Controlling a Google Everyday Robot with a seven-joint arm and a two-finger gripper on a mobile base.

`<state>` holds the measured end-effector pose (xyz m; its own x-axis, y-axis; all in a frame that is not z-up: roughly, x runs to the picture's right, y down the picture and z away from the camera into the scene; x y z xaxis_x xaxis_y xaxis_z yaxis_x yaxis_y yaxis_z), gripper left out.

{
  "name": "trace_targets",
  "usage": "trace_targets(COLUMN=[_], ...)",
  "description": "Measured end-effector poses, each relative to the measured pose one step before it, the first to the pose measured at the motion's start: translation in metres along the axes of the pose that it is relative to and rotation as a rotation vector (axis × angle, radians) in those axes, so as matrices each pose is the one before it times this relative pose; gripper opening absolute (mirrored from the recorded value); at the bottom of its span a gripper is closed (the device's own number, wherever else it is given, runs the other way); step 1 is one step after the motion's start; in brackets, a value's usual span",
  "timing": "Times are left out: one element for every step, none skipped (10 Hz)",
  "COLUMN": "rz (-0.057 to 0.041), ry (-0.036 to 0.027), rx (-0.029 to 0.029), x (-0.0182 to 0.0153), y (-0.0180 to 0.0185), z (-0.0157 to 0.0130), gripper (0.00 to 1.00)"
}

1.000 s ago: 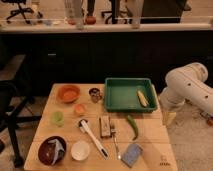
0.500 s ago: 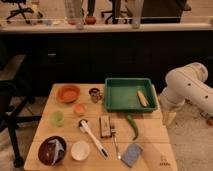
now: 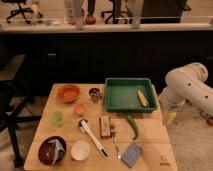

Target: Place brush in tray

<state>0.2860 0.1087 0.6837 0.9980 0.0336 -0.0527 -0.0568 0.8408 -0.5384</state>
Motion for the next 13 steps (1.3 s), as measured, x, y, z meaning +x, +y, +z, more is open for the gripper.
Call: trace_targets(rz=[-0.00004, 0.00015, 0.00003, 0.00001, 0.00003, -0.00005, 0.0, -0.00007, 0.00012, -0.00003, 0.00003, 0.00138, -0.0041], ry=[-0.00001, 0.0, 0.0001, 0.00007, -0.00002, -0.00002, -0.00001, -0.00004, 0.00004, 0.00002, -0.00002, -0.00145, -0.01021], rx=[0.0001, 0.00001, -0.00005, -0.00003, -0.00004, 0.00005, -0.00003, 0.0, 0.00005, 0.0, 0.00001, 0.00118, 0.00127], x=[-0.00001, 0.00004, 0.00006, 0.00002, 0.00001, -0.00003, 0.00001, -0.00003, 0.00005, -0.00001, 0.0, 0.00008, -0.00125], y=[-0.00003, 0.0, 0.00002, 0.00003, 0.00001, -0.00002, 0.00002, -0.00001, -0.00001, 0.0, 0.0, -0.00048, -0.00163], z=[-0.00002, -0.00001, 0.00002, -0.00001, 0.00002, -0.00002, 0.0, 0.00002, -0.00001, -0.00001, -0.00001, -0.00062, -0.00151], gripper=[0.8, 0.8, 0.8, 0.8, 0.8, 0.8, 0.8, 0.8, 0.8, 0.8, 0.8, 0.8, 0.8])
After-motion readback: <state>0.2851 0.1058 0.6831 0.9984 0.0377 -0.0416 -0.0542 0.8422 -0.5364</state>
